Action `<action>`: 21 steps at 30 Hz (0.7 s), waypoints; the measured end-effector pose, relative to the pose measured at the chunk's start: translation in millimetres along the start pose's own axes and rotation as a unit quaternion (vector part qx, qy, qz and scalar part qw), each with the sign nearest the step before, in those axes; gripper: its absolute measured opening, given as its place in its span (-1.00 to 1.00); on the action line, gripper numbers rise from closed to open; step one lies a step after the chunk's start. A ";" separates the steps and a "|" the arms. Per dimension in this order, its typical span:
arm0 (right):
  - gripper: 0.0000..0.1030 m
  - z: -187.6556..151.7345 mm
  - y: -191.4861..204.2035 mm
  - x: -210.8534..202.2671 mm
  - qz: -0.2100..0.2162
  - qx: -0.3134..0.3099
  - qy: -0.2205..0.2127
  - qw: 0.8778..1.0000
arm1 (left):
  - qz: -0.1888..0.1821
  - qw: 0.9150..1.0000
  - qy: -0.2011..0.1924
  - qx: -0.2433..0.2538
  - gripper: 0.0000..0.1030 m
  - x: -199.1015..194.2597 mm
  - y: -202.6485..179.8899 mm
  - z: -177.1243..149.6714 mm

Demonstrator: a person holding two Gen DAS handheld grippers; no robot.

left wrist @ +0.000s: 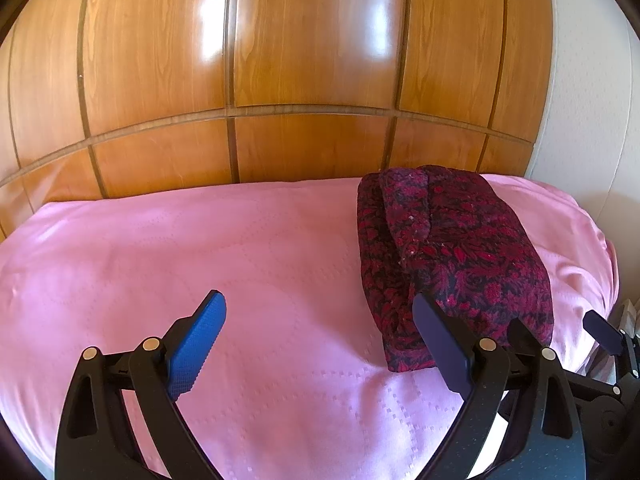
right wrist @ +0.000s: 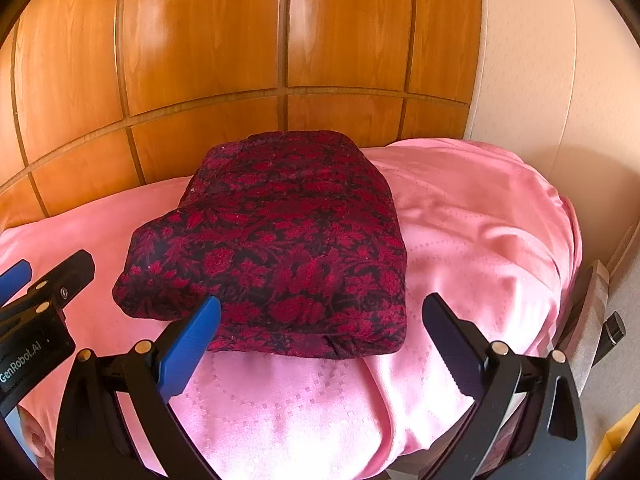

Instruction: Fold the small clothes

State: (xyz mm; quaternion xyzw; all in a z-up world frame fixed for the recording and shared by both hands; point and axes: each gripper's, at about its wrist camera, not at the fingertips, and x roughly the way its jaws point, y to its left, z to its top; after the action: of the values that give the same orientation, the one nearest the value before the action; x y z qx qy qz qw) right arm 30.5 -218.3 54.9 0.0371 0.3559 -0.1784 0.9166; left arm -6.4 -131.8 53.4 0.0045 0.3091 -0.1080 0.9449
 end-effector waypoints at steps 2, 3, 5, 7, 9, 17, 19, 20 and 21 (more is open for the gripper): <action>0.95 0.8 -0.6 0.3 0.000 0.002 -0.002 1.000 | 0.000 1.000 0.000 0.000 0.81 -0.8 -0.6 0.1; 0.95 1.3 -1.2 1.0 0.000 0.003 -0.002 1.000 | 0.000 1.000 0.000 0.000 0.81 -1.0 -0.4 0.2; 0.95 1.5 -1.5 1.0 0.000 0.005 -0.002 1.000 | 0.000 1.000 -0.001 -0.002 0.81 -1.3 -0.8 0.4; 0.95 1.8 -1.8 1.0 0.001 0.005 -0.003 1.000 | 0.000 1.000 -0.003 -0.001 0.81 -2.3 0.2 0.4; 0.95 2.1 -1.9 0.5 0.003 0.006 -0.003 1.000 | 0.000 1.000 -0.004 0.000 0.81 -3.4 0.2 0.2; 0.95 0.0 0.3 -4.4 0.003 0.008 -0.005 1.000 | 0.000 1.000 -0.007 -0.001 0.81 -5.2 1.1 -0.8; 0.95 -0.3 0.7 -3.5 0.004 0.007 -0.004 1.000 | 0.001 1.000 -0.008 0.000 0.81 -5.5 1.6 -1.0; 0.95 -0.5 0.6 -2.8 0.004 0.006 -0.003 1.000 | 0.002 1.000 -0.009 0.000 0.81 -5.4 1.7 -0.9; 0.95 -0.6 0.6 -2.1 0.005 0.006 -0.002 1.000 | 0.000 1.000 -0.010 0.000 0.81 -5.1 2.8 -0.8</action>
State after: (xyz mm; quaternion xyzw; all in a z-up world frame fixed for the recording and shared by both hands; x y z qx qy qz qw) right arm 28.9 -217.0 55.8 0.0442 0.3529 -0.1757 0.9179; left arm -10.2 -128.0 55.5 0.0035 0.2993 -0.1082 0.9480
